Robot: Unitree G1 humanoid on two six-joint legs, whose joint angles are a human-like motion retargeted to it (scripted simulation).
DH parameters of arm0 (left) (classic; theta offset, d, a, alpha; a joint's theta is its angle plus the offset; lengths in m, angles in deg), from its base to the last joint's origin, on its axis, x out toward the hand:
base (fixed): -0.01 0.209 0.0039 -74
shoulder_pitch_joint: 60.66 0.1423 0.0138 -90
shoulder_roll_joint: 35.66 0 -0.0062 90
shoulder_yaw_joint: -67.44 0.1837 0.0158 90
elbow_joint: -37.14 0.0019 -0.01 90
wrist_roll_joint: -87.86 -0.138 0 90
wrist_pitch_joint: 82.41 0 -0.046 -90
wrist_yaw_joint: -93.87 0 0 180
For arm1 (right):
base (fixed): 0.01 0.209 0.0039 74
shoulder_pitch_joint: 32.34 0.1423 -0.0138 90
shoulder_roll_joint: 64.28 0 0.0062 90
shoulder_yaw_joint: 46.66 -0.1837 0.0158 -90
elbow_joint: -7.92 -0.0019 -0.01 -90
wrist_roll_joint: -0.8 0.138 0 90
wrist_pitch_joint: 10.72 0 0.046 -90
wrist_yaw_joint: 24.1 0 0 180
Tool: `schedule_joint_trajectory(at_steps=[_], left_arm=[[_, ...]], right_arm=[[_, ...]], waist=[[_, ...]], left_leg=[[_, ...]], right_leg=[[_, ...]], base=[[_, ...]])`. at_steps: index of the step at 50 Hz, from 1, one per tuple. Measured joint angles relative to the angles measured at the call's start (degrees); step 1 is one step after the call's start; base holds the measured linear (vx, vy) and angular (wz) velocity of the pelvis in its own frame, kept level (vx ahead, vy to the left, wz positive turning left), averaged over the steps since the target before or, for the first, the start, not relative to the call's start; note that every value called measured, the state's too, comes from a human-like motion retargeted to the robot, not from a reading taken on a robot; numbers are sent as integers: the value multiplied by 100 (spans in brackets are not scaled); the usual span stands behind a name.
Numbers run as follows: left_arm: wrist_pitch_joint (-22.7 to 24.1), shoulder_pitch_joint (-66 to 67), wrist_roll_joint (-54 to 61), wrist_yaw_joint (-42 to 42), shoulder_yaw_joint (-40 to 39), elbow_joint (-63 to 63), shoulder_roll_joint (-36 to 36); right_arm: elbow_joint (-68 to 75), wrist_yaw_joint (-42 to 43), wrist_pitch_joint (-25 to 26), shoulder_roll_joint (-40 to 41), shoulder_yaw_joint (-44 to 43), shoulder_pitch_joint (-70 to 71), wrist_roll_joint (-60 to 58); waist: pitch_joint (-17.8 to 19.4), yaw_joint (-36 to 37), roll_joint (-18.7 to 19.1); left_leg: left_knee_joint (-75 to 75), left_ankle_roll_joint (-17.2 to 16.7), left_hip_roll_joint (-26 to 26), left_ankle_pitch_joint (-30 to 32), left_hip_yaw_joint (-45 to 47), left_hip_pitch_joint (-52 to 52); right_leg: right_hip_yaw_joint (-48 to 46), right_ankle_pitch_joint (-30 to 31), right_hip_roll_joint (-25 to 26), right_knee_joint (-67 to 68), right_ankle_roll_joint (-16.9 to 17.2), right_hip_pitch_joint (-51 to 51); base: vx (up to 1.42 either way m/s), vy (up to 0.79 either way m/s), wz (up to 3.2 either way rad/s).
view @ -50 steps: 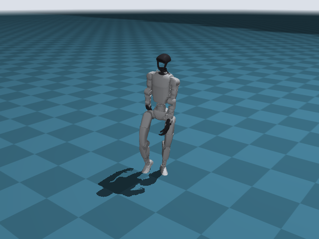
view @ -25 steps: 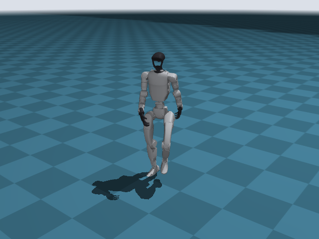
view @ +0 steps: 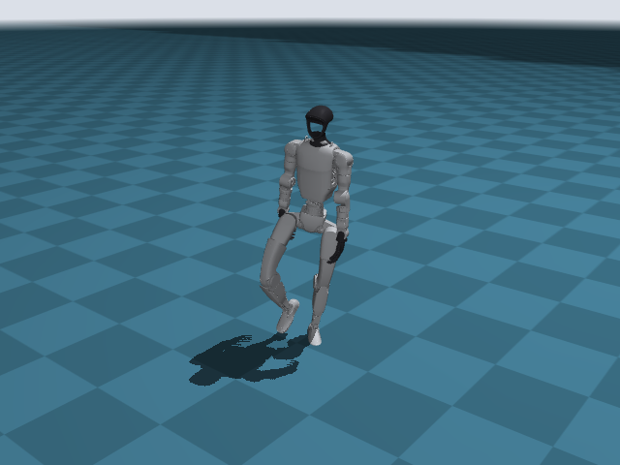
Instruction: In place motions
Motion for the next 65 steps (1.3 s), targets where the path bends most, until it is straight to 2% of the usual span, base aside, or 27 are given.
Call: schedule_joint_trajectory(at_steps=[4,7,11,15,18,21,22,23,25,27,28,30,31,32,33,35,38,40,45,50,55,58,61,62,63,65], left_arm=[[249,-564,-47,-20,-384,-850,200],[542,-981,169,58,-78,-1501,310],[783,-1303,165,74,268,-2028,365],[870,-1324,7,-4,315,-2049,394],[860,-1106,-55,27,238,-1711,447],[734,-727,-172,55,136,-1104,490],[653,-586,-224,45,93,-865,490],[556,-445,-305,29,20,-601,470],[345,-117,-480,-30,-144,-99,403],[132,327,-686,-124,-295,257,304],[27,595,-771,-172,-350,330,257],[-53,1101,-870,-251,-437,323,194],[29,1302,-867,-305,-525,288,177],[113,1498,-848,-322,-587,248,139],[196,1685,-798,-264,-594,197,62],[207,2147,-862,-11,-680,81,-30],[13,2568,-1324,-6,-985,494,-4],[-110,2792,-1414,-216,-1251,852,12],[-471,3482,-1634,380,-1406,852,68],[-410,3408,-1743,391,-1452,852,15],[-246,2847,-1461,422,-1282,586,34],[-181,2451,-1173,258,-1123,419,109],[-150,1952,-931,136,-791,437,110],[-171,1739,-900,117,-665,486,84],[-214,1488,-899,102,-546,558,51],[-380,905,-961,-12,-110,674,-58]], right_arm=[[438,74,222,-327,-328,-529,173],[438,186,384,-499,-567,-1024,561],[438,414,561,-558,-772,-1489,613],[438,361,625,-521,-790,-1569,536],[438,182,553,-405,-709,-1396,496],[387,18,405,-268,-566,-1117,438],[326,-11,355,-220,-502,-1017,416],[241,-25,306,-169,-422,-904,394],[103,20,215,-77,-181,-646,363],[111,98,176,49,140,-277,419],[161,84,191,118,297,-31,485],[203,-125,291,229,537,617,650],[73,-195,318,299,602,942,700],[-104,-259,327,372,642,1251,745],[-373,-312,300,452,634,1524,778],[-951,-518,243,565,736,2002,935],[-1894,-398,154,784,368,2537,985],[-2515,-403,-35,906,224,2885,1126],[-3676,-718,-417,941,254,3647,1234],[-4110,-536,-713,830,288,3814,829],[-3648,-448,-779,816,347,3508,710],[-3046,-532,-593,886,447,3017,613],[-2395,-683,-412,815,563,2252,280],[-2160,-717,-364,752,602,1958,88],[-1900,-708,-325,680,642,1658,-160],[-1271,-631,-207,450,548,1128,-652]], waist=[[-111,-613,140],[31,-772,243],[1,-649,127],[-115,-396,-85],[-216,-100,-206],[-406,248,-325],[-469,302,-363],[-517,301,-403],[-622,344,-498],[-679,357,-626],[-698,471,-701],[-625,497,-851],[-472,641,-916],[-305,798,-972],[-112,979,-1009],[196,1270,-1151],[417,1944,-1176],[541,2375,-1263],[710,3018,-1483],[519,3013,-1555],[182,2620,-1389],[-192,2173,-1317],[-618,1636,-1158],[-707,1645,-1109],[-723,2049,-1141],[-842,1446,-886]], left_leg=[[-49,216,-223,25,51,-289],[23,262,-103,11,-73,-357],[136,176,-43,-67,54,-306],[91,11,-63,-82,330,-119],[-11,-107,-79,-61,556,79],[-104,-180,-217,-69,801,238],[-108,-195,-289,-85,820,264],[-91,-204,-368,-108,790,282],[13,-242,-506,-202,792,318],[389,-250,-580,-241,767,291],[691,-219,-587,-111,864,199],[1925,-258,-390,661,813,-446],[2717,-233,-164,1107,836,-813],[3508,-111,64,1454,868,-1189],[4294,204,293,1603,920,-1583],[5891,443,465,1146,706,-2424],[7630,690,1002,570,687,-3655],[8447,685,1124,312,644,-4445],[9313,613,1279,5,853,-5719],[8904,571,1181,-5,981,-5501],[7490,325,880,191,843,-3934],[5855,51,365,441,750,-2676],[3689,-148,-323,846,285,-1444],[2890,-204,-474,853,384,-991],[2054,-285,-560,495,1043,-481],[922,-116,-610,-264,1167,107]], right_leg=[[380,-490,-676,1855,-157,-1564],[413,-532,-527,2206,-15,-2062],[383,-528,-419,1751,11,-1807],[315,-499,-160,557,117,-832],[444,-359,397,-919,306,188],[857,-98,875,-2854,667,1323],[924,-146,940,-3549,807,1719],[894,-473,964,-4241,965,2114],[724,-1445,1098,-5282,877,2800],[601,-1492,1222,-5941,492,3073],[666,-1314,1177,-6119,511,3121],[608,-1189,834,-6258,745,3206],[706,-1191,763,-6221,738,3179],[804,-1192,723,-6182,721,3164],[897,-1192,744,-6138,685,3172],[1082,-1168,732,-6097,585,3291],[1369,-1176,816,-5888,406,3247],[1593,-1151,795,-5730,296,3147],[2081,-1105,687,-5576,156,3020],[1944,-1118,666,-5678,165,3018],[1594,-1167,744,-5874,324,3100],[1343,-1267,753,-5919,447,3082],[954,-1410,840,-5890,526,3050],[988,-1443,906,-5824,534,3018],[1420,-1437,981,-5681,522,2930],[733,-1402,1137,-5525,541,2920]], base=[[1,10,35],[-8,-7,23],[4,-12,-26],[5,-8,-52],[0,-3,-57],[0,6,-53],[-8,12,7],[-7,13,23],[-2,15,29],[-6,18,23],[-20,17,10],[-36,18,25],[-50,22,-21],[-55,20,-78],[-46,13,-82],[-23,6,-83],[-8,10,-95],[-8,9,-111],[-5,2,-80],[4,-1,24],[9,-3,62],[25,-9,77],[31,-15,85],[36,-22,-104],[32,-24,-100],[20,-24,204]])
